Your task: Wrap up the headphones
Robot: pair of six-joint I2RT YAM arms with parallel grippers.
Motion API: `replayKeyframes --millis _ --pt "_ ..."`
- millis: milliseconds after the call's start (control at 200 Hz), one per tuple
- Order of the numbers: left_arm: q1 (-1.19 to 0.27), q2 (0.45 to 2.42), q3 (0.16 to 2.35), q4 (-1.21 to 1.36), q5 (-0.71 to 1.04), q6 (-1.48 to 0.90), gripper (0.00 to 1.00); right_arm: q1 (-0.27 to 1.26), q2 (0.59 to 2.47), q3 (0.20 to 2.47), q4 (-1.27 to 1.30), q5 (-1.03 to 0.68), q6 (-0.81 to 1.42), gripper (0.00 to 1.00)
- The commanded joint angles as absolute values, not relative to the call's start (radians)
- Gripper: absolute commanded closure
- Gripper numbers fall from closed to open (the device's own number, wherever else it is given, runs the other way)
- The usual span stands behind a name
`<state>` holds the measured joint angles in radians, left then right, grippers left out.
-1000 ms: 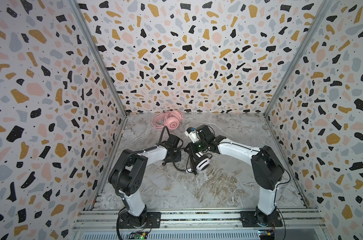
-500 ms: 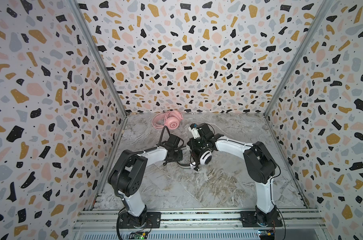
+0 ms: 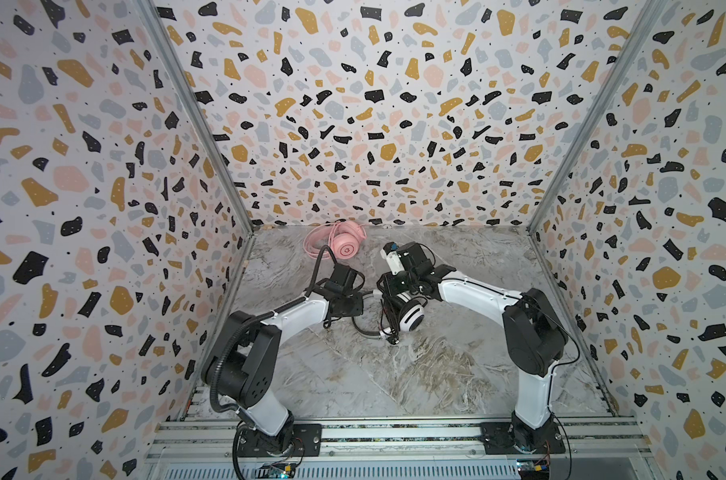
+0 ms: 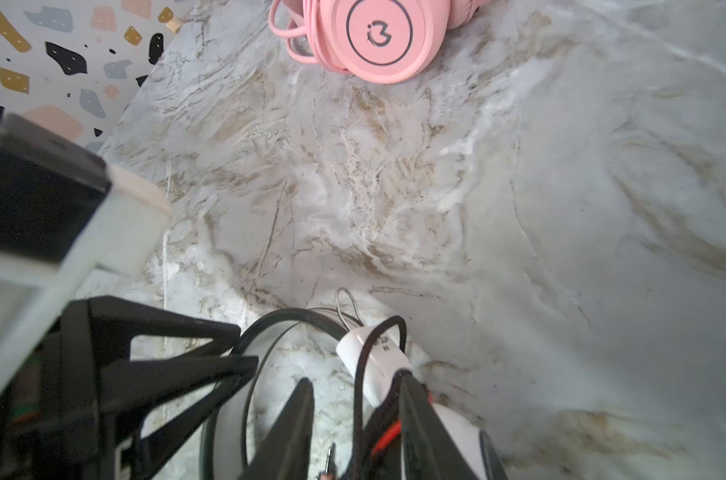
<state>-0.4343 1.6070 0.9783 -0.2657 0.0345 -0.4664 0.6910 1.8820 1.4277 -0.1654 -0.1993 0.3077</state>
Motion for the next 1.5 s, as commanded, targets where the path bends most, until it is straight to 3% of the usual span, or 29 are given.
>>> replayKeyframes --millis 0,310,430,506,581,746,851,971,1166,1291,1492 --pt "-0.405 1.547 0.965 -0.244 -0.006 -0.471 0.65 0.69 1.793 1.413 -0.194 -0.166 0.279 0.6" --pt "-0.238 1.293 0.881 -0.175 -0.032 -0.465 0.55 0.677 1.603 1.274 -0.088 -0.118 0.253 0.59" --pt "-0.168 1.129 0.788 -0.114 -0.156 -0.461 0.43 0.656 1.443 1.103 0.031 -0.031 0.211 0.58" --pt "-0.154 1.047 0.721 -0.052 -0.236 -0.448 0.28 0.629 1.354 1.005 0.085 0.043 0.193 0.57" --pt "-0.147 1.006 0.67 0.002 -0.322 -0.446 0.19 0.574 1.273 0.909 0.135 0.106 0.199 0.56" --pt "-0.137 0.991 0.607 0.121 -0.54 -0.456 0.15 0.402 1.118 0.712 0.292 0.201 0.233 0.51" --pt "-0.135 0.979 0.534 0.272 -0.671 -0.416 0.15 0.317 1.061 0.615 0.375 0.348 0.239 0.39" --pt "-0.135 0.954 0.428 0.467 -0.771 -0.339 0.15 0.216 1.077 0.564 0.384 0.41 0.277 0.32" --pt "-0.131 0.981 0.19 0.917 -0.81 -0.163 0.16 0.16 1.172 0.413 0.585 0.446 0.246 0.21" --pt "-0.12 1.059 0.156 1.01 -0.77 -0.111 0.14 0.157 1.232 0.367 0.681 0.503 0.203 0.2" --pt "-0.068 1.223 0.106 1.206 -0.67 -0.087 0.12 0.146 1.305 0.208 1.077 0.53 0.115 0.2"
